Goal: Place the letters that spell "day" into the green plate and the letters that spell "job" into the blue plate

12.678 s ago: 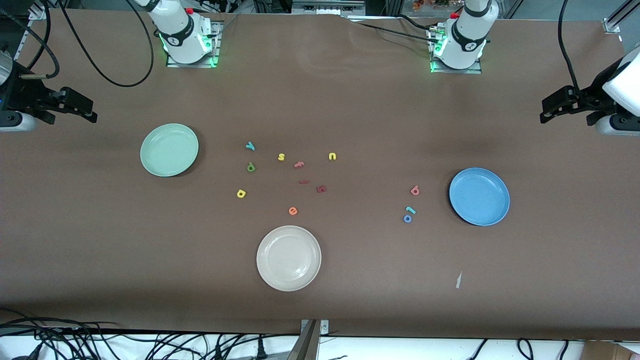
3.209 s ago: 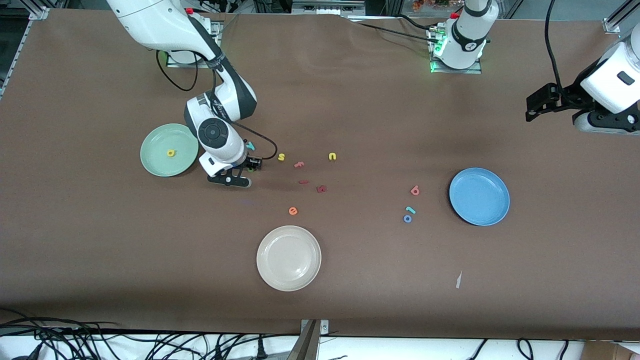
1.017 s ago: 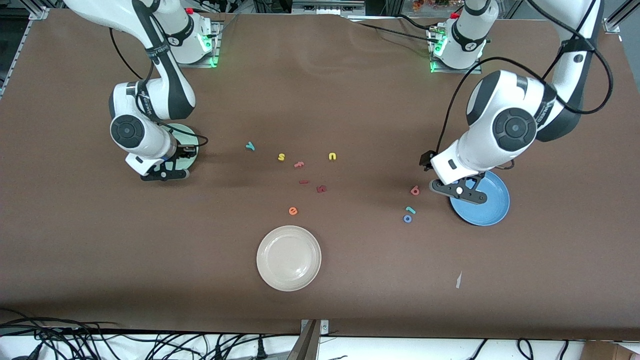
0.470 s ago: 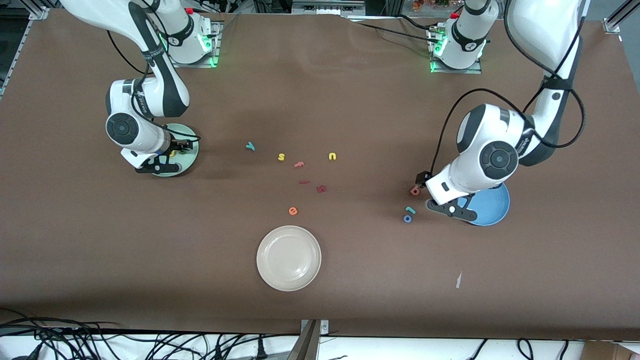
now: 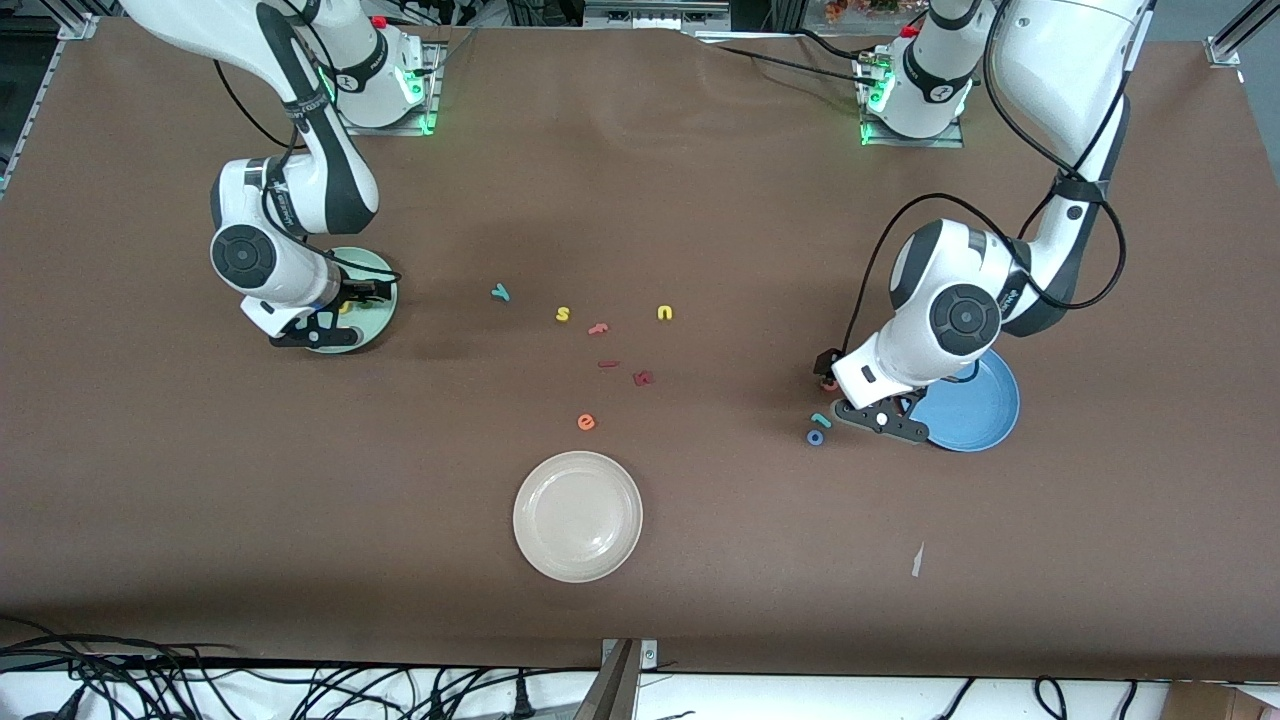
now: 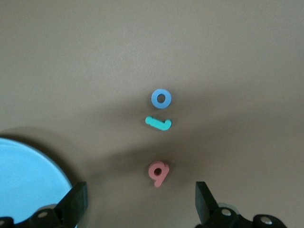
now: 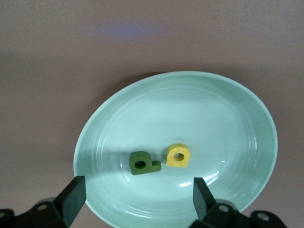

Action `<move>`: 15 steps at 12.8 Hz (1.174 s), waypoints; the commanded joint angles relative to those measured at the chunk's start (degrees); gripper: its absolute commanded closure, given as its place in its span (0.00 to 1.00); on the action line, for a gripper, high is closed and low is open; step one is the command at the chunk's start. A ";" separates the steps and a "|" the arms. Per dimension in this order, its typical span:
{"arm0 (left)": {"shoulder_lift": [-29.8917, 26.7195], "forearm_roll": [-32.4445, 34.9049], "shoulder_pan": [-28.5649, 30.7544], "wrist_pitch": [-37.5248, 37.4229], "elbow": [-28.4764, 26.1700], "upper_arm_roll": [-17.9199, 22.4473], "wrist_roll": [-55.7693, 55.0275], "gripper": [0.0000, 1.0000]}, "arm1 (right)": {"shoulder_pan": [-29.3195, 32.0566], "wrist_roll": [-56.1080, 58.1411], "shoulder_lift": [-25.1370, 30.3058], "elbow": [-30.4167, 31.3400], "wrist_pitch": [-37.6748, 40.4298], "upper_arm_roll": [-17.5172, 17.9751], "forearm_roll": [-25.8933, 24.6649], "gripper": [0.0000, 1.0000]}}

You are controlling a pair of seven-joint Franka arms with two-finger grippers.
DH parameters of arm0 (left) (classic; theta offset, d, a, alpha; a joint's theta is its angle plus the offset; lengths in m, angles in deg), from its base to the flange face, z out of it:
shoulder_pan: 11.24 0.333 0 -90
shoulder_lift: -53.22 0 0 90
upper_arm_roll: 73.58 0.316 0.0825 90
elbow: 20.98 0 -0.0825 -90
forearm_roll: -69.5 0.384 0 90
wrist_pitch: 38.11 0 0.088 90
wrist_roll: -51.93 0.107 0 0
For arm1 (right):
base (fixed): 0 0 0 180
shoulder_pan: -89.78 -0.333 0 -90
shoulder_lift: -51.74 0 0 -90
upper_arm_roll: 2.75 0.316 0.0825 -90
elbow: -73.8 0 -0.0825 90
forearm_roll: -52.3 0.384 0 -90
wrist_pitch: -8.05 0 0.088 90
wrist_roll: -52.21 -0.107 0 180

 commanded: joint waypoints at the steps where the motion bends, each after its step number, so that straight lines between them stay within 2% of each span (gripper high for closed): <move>1: 0.11 0.44 -0.64 6.16 -3.88 0.25 0.60 0.00 | -0.33 0.49 1.55 0.55 0.02 -0.15 0.93 0.00; 5: 1.33 0.62 -0.72 12.42 -7.41 0.34 0.86 0.00 | -0.33 1.54 1.82 -1.73 1.76 -0.33 0.93 0.00; 11: 2.30 1.23 -2.22 15.93 -10.65 0.25 2.18 0.00 | -0.42 1.45 1.38 -11.04 11.34 0.02 1.37 0.00; 15: 3.18 1.32 -2.22 18.76 -11.89 0.34 2.53 0.00 | -0.59 1.45 1.20 -11.76 11.71 0.02 1.90 0.00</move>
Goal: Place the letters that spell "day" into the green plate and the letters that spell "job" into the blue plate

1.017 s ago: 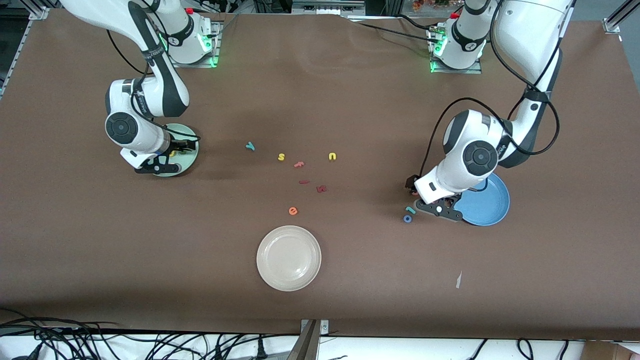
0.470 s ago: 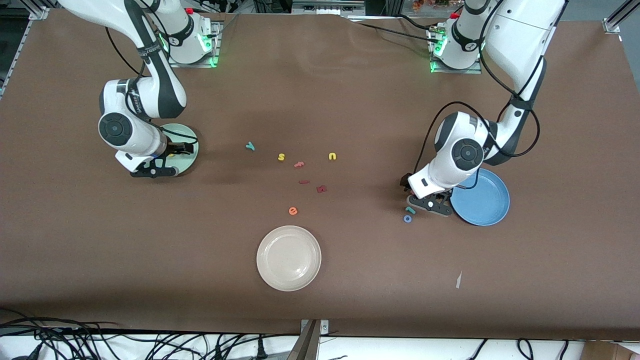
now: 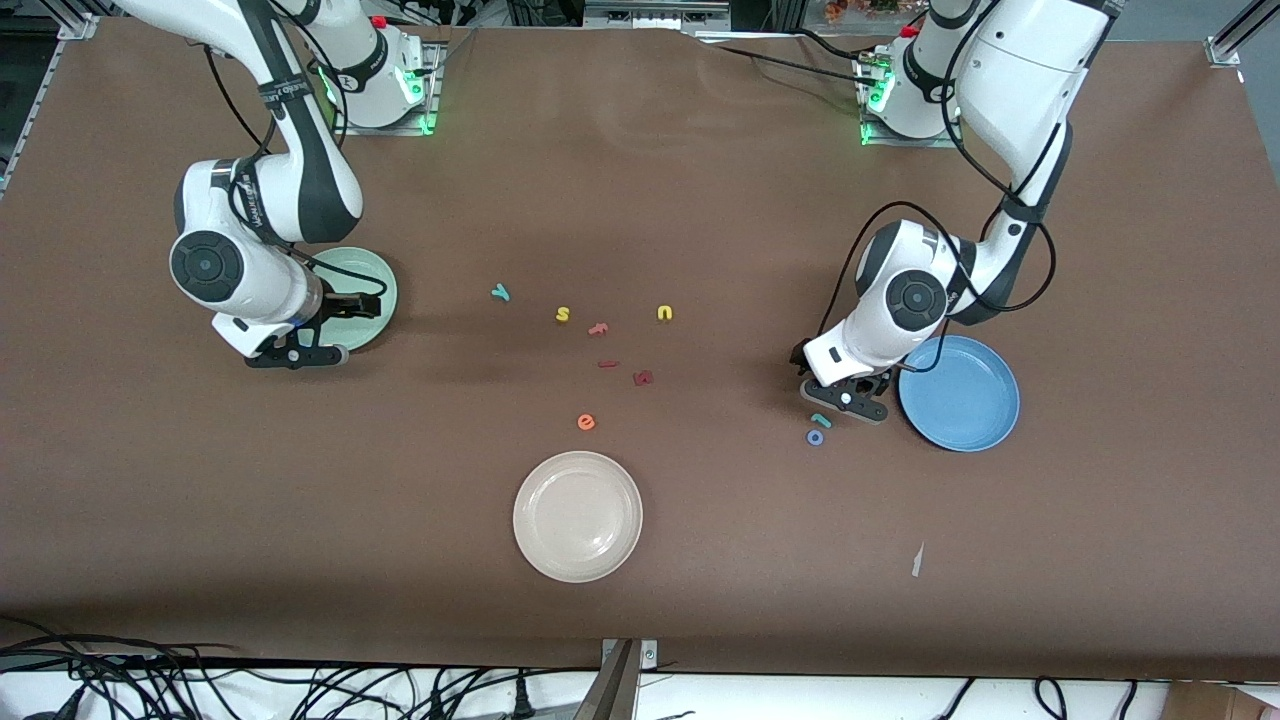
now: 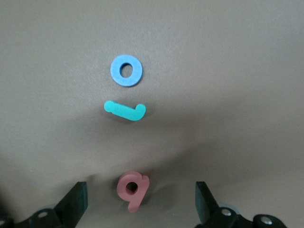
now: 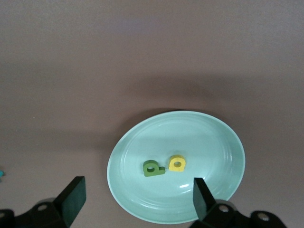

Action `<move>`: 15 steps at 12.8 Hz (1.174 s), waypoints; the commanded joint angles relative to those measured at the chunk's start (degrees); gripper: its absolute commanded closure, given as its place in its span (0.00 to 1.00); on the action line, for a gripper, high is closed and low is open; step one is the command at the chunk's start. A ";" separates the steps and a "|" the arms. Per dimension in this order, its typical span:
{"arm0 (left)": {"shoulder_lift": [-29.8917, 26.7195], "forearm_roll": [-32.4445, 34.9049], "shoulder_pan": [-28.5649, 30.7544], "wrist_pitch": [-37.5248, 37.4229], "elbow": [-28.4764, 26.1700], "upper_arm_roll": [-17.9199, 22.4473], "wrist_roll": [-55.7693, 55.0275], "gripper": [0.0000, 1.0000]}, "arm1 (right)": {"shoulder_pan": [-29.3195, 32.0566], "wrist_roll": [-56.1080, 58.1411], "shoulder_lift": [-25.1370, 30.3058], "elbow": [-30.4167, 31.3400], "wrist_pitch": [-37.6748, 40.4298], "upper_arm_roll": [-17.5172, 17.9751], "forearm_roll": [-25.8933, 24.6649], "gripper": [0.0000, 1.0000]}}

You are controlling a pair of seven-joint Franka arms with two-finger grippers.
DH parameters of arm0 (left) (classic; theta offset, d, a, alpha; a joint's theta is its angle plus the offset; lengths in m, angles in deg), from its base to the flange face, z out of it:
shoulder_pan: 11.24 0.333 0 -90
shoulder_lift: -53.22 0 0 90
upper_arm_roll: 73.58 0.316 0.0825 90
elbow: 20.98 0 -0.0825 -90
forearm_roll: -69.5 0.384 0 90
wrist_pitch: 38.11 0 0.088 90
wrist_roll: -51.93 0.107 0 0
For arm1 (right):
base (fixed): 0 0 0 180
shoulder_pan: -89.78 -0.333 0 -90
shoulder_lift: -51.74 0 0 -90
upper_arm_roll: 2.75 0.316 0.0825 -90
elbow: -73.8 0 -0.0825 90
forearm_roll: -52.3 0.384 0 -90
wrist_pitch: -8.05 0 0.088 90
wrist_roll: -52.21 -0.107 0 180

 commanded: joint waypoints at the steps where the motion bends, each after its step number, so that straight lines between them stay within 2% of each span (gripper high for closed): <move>1: -0.10 1.32 -0.13 1.05 -0.43 0.28 0.76 0.00 | -0.42 0.87 0.53 -0.48 1.15 0.07 1.24 0.00; 3: -0.01 1.23 -0.21 1.05 -0.43 0.28 1.81 0.01 | -0.42 1.13 0.44 -0.57 1.15 0.15 1.32 0.00; 7: 0.60 1.32 -0.13 1.14 -0.35 0.28 1.99 0.21 | -0.42 1.13 0.44 -0.66 1.15 0.15 1.32 0.00; 8: 0.60 1.58 -0.21 1.14 -0.35 0.28 1.99 0.32 | -0.42 1.13 0.52 -0.66 1.23 0.15 1.32 0.00; 10: 0.60 4.21 -0.21 1.14 -0.17 0.28 1.99 0.62 | -0.42 1.22 0.53 -1.45 2.19 0.15 1.32 0.00; 12: 0.34 4.31 -0.13 1.14 -0.17 0.28 1.99 0.84 | -0.51 1.13 0.18 -5.64 6.92 0.33 1.50 0.00; 13: 0.25 4.22 -0.13 1.05 -0.17 0.28 1.99 0.93 | -0.42 0.87 0.00 -7.32 8.95 1.11 1.59 0.00; 15: 0.16 4.22 -0.04 0.96 -0.17 0.37 1.91 0.99 | -0.42 0.52 -0.53 -8.04 9.32 1.73 3.16 0.00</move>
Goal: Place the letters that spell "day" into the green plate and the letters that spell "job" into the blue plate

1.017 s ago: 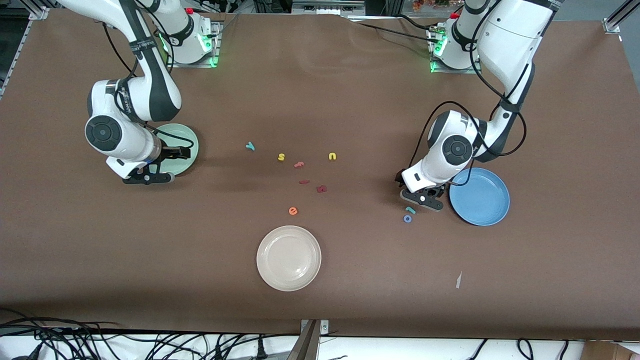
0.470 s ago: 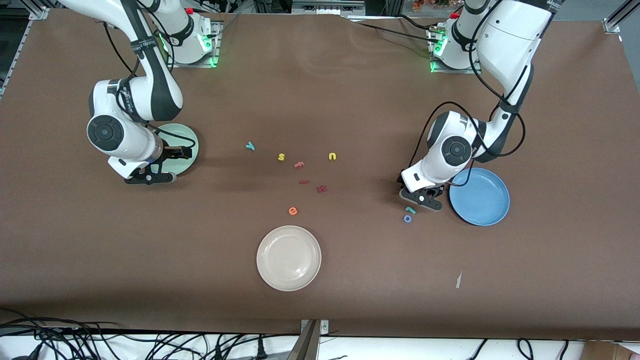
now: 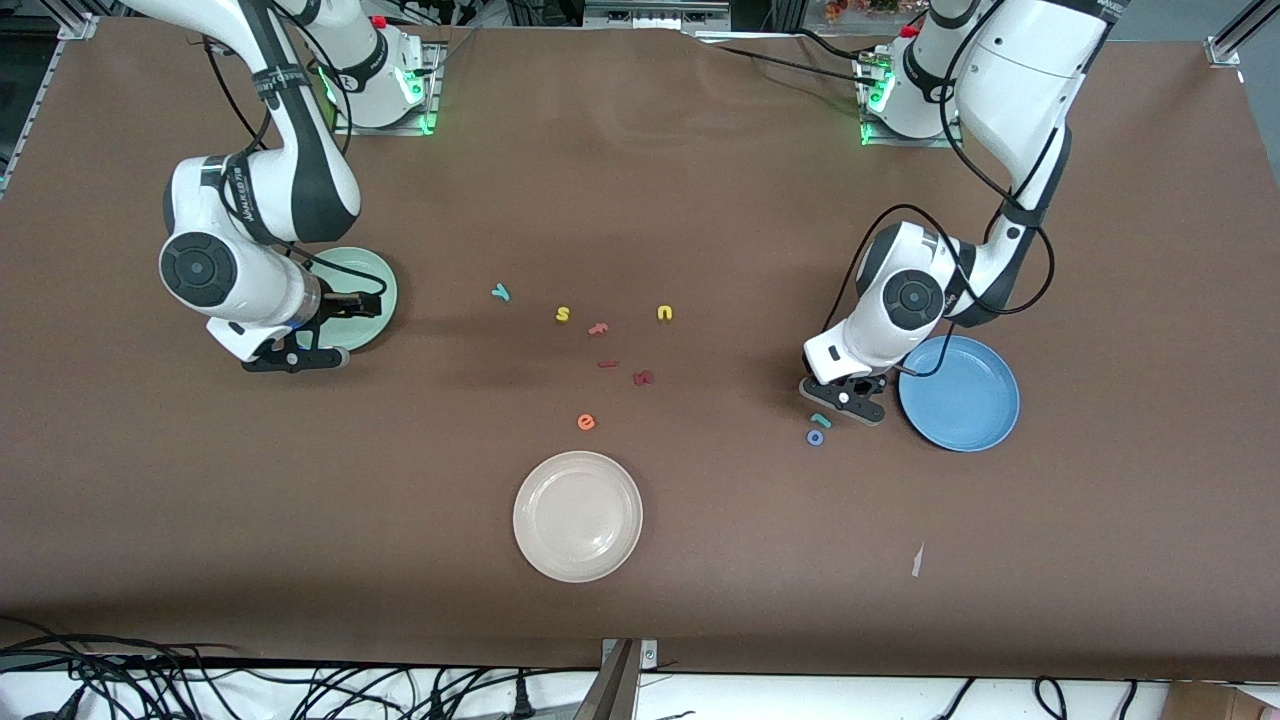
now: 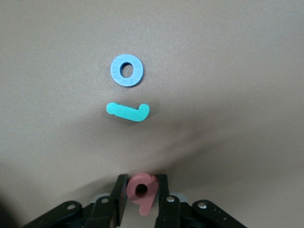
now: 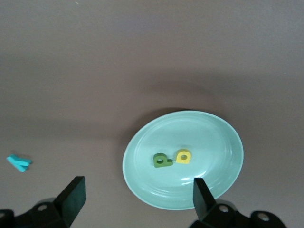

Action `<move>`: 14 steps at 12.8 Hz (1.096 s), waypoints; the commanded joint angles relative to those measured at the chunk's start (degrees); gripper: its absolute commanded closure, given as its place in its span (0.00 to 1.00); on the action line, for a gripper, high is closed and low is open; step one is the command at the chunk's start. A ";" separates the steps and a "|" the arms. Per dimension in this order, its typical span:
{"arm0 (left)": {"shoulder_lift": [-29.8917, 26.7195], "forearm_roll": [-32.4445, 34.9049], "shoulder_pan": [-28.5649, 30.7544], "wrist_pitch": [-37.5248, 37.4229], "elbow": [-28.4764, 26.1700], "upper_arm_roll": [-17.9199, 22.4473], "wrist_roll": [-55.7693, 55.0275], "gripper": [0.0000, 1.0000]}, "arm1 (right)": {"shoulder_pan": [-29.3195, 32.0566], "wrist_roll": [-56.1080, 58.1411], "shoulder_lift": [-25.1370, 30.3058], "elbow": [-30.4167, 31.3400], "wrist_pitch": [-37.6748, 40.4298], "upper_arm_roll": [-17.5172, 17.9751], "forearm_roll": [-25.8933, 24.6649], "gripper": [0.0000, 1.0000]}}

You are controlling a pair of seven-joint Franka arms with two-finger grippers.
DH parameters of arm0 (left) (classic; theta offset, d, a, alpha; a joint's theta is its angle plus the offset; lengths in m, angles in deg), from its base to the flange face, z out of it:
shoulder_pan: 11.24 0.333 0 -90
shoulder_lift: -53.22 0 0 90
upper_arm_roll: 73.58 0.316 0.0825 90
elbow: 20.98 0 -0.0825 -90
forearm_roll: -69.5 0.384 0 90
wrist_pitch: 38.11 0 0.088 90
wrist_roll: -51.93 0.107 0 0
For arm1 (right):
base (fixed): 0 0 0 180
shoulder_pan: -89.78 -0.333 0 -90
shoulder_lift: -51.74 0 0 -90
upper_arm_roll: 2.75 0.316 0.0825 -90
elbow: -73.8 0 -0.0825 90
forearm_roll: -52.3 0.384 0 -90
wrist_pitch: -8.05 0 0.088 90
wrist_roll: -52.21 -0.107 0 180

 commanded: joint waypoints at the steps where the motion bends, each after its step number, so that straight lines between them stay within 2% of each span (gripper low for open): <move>1: -0.23 1.79 -0.08 0.24 -0.28 0.02 0.10 1.00 | -0.07 0.72 -0.51 -1.62 1.78 0.52 2.28 0.00; 3: -2.94 1.79 0.35 -0.98 -0.46 0.11 -0.33 1.00 | -0.07 0.72 -1.38 -1.53 1.78 0.52 2.36 0.00; 8: -13.23 1.79 6.67 -12.83 -0.72 0.02 0.19 1.00 | -0.16 0.72 -1.39 -1.53 1.87 0.60 2.37 0.00; 10: -14.64 1.79 9.57 -13.47 -2.74 0.02 2.02 0.97 | -0.07 0.55 -1.39 -1.62 1.70 0.78 2.63 0.00; 12: -14.30 1.79 12.21 -13.12 -2.83 0.02 5.36 0.95 | -0.33 -0.24 -1.39 -1.97 1.61 1.83 6.73 0.00; 14: -14.03 1.79 13.36 -13.03 -3.36 0.11 5.46 0.86 | -1.29 -3.82 -1.56 -1.80 0.56 2.62 9.13 0.00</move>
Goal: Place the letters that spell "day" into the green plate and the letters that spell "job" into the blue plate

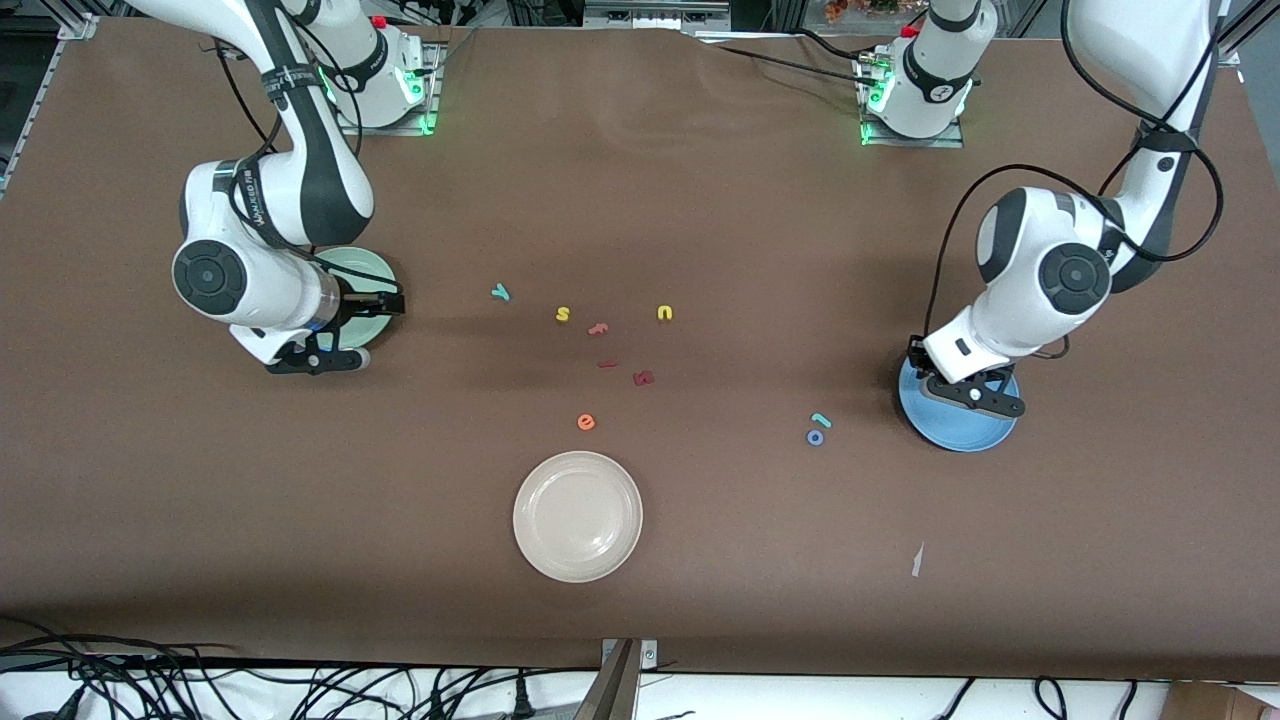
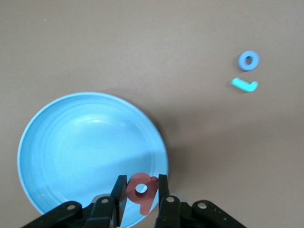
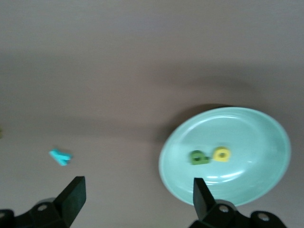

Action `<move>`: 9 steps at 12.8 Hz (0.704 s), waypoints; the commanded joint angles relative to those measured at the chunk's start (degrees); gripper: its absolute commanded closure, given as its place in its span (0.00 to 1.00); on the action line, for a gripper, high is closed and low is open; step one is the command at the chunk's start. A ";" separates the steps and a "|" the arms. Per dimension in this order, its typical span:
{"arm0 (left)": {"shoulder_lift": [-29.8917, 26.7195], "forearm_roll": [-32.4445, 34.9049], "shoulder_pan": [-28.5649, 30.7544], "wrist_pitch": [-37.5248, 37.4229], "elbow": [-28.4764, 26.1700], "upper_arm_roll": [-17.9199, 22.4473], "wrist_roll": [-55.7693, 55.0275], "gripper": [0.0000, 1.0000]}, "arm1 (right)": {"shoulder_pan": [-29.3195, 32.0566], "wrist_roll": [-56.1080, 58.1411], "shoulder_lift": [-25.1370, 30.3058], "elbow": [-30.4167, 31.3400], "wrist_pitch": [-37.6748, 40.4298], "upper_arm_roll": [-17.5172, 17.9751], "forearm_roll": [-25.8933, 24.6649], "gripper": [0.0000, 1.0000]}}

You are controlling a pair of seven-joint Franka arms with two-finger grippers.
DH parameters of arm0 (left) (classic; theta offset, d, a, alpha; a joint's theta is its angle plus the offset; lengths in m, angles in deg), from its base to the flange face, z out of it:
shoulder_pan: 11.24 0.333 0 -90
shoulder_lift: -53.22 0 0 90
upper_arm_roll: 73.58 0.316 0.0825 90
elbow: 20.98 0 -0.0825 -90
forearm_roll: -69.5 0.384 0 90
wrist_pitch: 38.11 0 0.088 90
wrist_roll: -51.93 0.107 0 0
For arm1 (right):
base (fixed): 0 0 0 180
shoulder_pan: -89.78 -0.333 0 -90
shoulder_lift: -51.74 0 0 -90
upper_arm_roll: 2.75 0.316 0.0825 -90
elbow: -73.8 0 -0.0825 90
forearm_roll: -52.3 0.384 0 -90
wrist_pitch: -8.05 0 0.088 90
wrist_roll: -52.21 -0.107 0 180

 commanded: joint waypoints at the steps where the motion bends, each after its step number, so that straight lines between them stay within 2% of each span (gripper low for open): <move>1: -0.17 1.79 1.54 0.64 -1.26 -0.55 0.82 0.79 | -2.89 -7.17 -0.38 -0.25 -1.37 0.77 1.88 0.00; 3: 0.09 1.96 1.64 0.73 -1.26 -0.55 0.82 0.60 | -7.37 -16.39 -0.29 2.21 -4.62 0.77 1.88 0.00; 4: 0.09 2.05 1.55 0.73 -1.26 -0.55 0.73 0.39 | -9.13 -20.00 -0.29 3.87 -6.64 0.77 1.88 0.00; 5: 0.27 1.96 1.55 0.73 -1.08 -0.55 0.73 0.26 | -10.72 -22.91 0.14 6.50 -9.44 0.77 1.88 0.00; 7: 0.36 1.96 1.02 1.51 -0.73 -0.55 0.73 0.16 | -11.35 -24.78 0.85 12.12 -16.47 1.03 1.88 0.01; 9: 0.36 1.26 0.32 2.13 -0.64 -0.64 0.64 0.15 | -11.35 -32.21 1.47 15.65 -21.58 4.18 1.88 0.04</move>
